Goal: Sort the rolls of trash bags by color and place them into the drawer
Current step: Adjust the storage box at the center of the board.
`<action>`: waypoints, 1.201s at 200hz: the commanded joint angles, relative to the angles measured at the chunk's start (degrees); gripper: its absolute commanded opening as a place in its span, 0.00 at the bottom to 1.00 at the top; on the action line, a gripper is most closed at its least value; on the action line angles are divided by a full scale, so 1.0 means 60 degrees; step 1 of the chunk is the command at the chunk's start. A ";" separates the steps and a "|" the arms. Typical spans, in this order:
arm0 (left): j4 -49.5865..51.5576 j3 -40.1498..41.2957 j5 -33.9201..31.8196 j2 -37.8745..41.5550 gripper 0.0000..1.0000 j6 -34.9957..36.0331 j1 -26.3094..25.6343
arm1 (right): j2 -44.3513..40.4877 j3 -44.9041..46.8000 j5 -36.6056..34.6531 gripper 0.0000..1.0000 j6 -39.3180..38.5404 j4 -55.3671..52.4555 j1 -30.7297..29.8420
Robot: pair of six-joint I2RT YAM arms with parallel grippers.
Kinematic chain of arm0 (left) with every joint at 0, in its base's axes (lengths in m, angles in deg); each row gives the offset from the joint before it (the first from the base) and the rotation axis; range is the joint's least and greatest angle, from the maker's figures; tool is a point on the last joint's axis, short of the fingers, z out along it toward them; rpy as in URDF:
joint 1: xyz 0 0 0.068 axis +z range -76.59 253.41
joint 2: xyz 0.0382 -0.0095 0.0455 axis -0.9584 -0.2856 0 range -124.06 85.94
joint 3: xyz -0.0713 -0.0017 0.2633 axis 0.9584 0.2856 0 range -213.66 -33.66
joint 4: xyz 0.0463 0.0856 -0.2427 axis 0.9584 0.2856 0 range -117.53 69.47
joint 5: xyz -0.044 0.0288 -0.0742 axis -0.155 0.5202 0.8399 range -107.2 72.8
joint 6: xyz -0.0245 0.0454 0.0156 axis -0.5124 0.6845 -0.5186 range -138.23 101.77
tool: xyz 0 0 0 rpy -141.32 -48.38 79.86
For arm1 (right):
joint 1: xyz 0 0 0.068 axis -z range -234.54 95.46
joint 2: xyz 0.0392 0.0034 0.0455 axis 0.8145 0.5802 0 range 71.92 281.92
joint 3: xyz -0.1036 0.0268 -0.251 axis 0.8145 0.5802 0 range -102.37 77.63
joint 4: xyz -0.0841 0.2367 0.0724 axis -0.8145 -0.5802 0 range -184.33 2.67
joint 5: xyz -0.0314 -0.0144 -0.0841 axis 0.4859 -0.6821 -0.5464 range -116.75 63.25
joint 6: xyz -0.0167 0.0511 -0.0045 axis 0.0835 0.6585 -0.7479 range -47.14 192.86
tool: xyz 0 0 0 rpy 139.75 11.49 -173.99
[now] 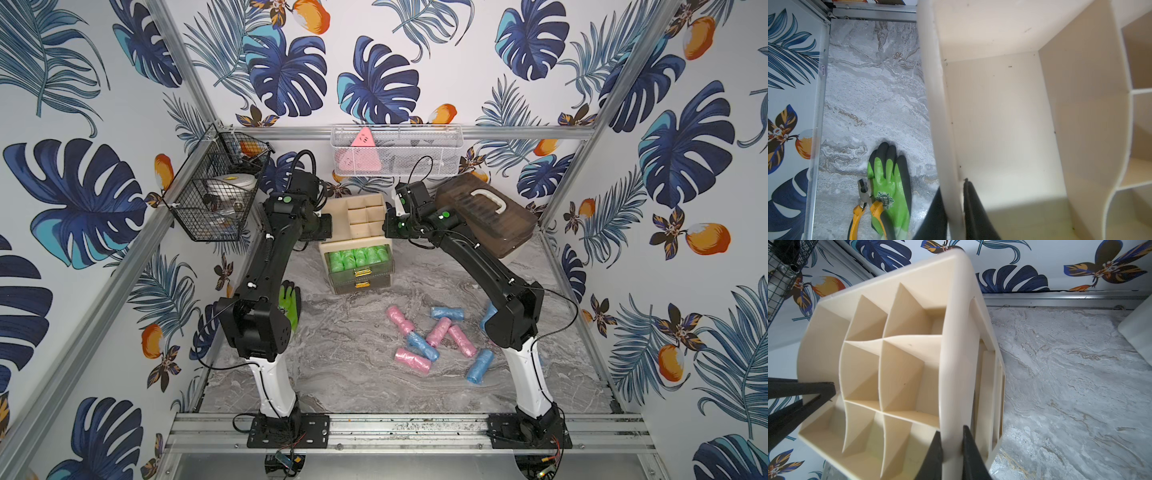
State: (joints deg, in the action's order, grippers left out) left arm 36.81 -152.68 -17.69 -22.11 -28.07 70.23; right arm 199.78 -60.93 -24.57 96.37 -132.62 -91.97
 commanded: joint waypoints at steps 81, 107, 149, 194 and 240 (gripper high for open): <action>-0.0132 0.2267 0.0801 0.2042 0.40 -0.0219 -0.0027 | -0.0588 0.1178 0.1511 0.02 -0.0562 0.0274 0.0129; 0.0028 0.2205 0.0513 0.2286 0.49 -0.0148 -0.0027 | -0.0370 0.0820 0.1724 0.02 -0.1041 0.0066 0.0230; 0.0161 0.1858 0.0202 0.2700 0.60 -0.0120 -0.0027 | 0.0077 0.0016 0.2112 0.11 -0.1456 -0.0212 0.0449; 0.0143 0.0994 0.0695 0.2506 0.58 0.0027 -0.0203 | 0.0001 -0.0013 0.2289 0.40 -0.1432 -0.0076 0.0511; 0.0564 -0.0663 -0.0119 0.1212 0.64 0.0235 -0.1336 | -0.0596 0.0248 0.2034 0.61 -0.1376 0.0022 0.0511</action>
State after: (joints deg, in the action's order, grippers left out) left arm 38.23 -153.32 -15.59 -12.45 -28.31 64.41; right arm 198.35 -59.84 -11.87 88.37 -133.35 -88.88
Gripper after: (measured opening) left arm 0.613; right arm 0.589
